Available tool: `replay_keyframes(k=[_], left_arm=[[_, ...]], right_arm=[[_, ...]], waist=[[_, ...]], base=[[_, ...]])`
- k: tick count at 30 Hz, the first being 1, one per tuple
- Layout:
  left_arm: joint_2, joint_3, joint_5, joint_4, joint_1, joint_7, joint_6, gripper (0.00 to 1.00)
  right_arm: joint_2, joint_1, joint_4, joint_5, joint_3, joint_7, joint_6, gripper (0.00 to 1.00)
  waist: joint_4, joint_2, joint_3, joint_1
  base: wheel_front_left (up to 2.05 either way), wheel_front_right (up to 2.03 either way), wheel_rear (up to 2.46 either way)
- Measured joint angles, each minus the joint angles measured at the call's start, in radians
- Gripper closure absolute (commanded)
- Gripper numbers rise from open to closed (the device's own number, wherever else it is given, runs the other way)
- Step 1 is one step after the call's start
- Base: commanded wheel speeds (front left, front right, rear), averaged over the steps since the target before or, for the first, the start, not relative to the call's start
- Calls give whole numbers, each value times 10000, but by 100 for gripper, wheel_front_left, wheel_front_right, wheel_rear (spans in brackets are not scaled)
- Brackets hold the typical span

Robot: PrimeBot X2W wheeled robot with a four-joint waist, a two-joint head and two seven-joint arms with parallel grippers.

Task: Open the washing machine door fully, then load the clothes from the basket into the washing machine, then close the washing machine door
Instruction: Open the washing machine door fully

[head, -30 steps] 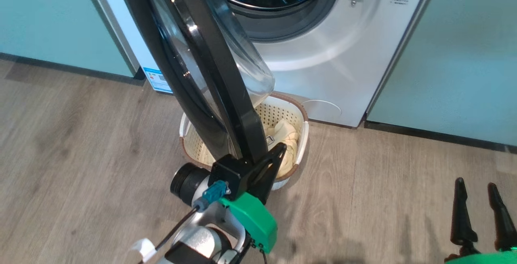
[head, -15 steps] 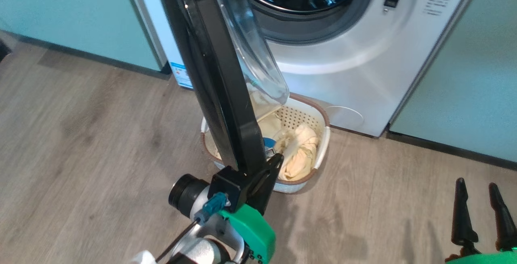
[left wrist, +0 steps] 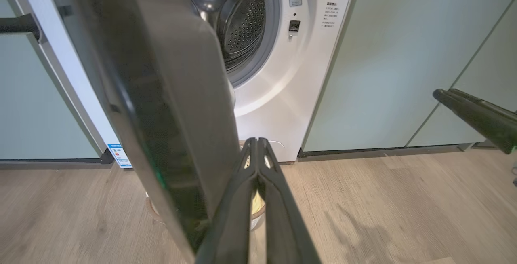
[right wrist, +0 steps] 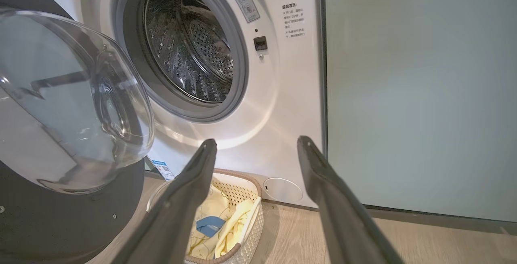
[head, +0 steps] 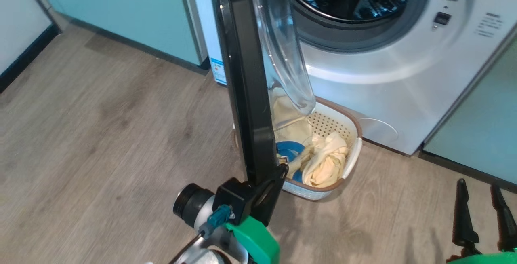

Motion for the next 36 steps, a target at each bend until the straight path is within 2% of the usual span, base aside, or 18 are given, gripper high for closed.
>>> replay_keyframes(k=[13, 29, 36], left_arm=[[86, 117, 0, 86, 89, -157, 150, 100], [190, 313, -44, 151, 131, -468, 397, 100], [422, 692, -182, 428, 130, -646, 502, 100]], right_arm=[[0, -1, 8, 4, -12, 0, 0, 0], [0, -2, -84, -132, -46, 0, 0, 0], [0, -4, -102, -238, -42, 0, 0, 0]], waist=[[378, 0, -25, 0], [2113, 0, 24, 0], [2474, 0, 26, 0]], base=[[0, 0, 0], [0, 0, 0], [0, 0, 0]])
